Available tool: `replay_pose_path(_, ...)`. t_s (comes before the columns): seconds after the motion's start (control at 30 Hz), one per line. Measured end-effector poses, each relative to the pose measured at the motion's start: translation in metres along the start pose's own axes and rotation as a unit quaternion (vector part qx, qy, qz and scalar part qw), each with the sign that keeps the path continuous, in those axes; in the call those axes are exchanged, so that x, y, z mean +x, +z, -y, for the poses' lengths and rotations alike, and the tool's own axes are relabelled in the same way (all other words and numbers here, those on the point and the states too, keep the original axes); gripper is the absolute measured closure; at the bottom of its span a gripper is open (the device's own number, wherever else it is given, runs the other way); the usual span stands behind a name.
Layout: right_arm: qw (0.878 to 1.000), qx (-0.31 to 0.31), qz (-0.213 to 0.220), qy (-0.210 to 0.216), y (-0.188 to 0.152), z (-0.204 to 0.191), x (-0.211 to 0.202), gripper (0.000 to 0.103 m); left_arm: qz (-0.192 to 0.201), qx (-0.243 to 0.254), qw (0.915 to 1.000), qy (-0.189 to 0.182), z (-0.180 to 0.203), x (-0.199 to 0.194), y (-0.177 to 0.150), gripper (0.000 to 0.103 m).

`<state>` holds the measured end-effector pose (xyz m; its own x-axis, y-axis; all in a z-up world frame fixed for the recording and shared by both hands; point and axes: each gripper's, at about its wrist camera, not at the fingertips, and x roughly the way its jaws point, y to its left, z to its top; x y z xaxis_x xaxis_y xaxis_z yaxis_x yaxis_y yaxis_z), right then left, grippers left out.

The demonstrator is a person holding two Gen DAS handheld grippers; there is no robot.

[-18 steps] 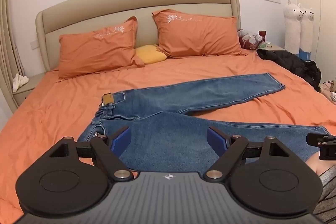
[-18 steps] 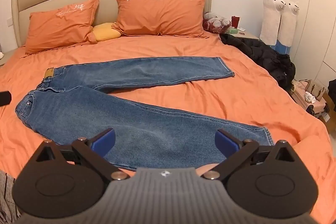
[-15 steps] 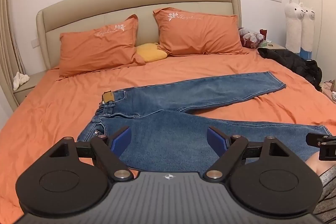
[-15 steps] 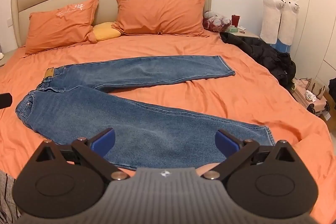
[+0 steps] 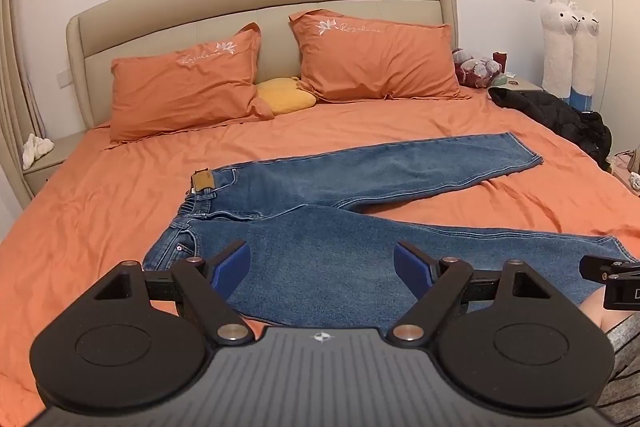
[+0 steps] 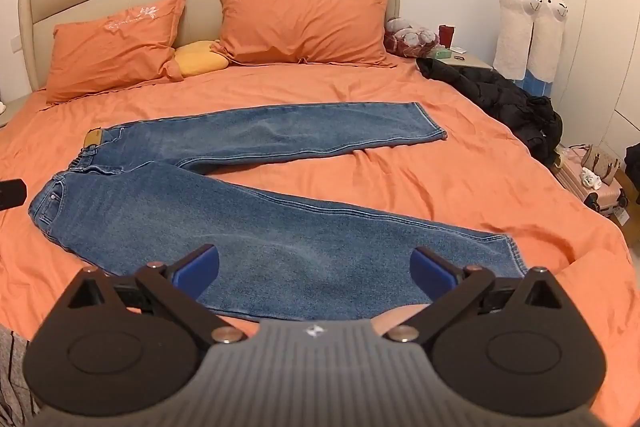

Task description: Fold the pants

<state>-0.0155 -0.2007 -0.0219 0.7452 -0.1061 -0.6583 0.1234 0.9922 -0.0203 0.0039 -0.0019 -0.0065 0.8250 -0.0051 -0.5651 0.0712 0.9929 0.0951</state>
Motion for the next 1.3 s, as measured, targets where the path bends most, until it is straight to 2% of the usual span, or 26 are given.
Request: replay_pose_path(1.3,1.0,0.003,0.012,-0.009,0.001,0.0,-0.015,0.005,0.001,-0.009,0.9999,-0.008,0.005,-0.009,0.003,0.008)
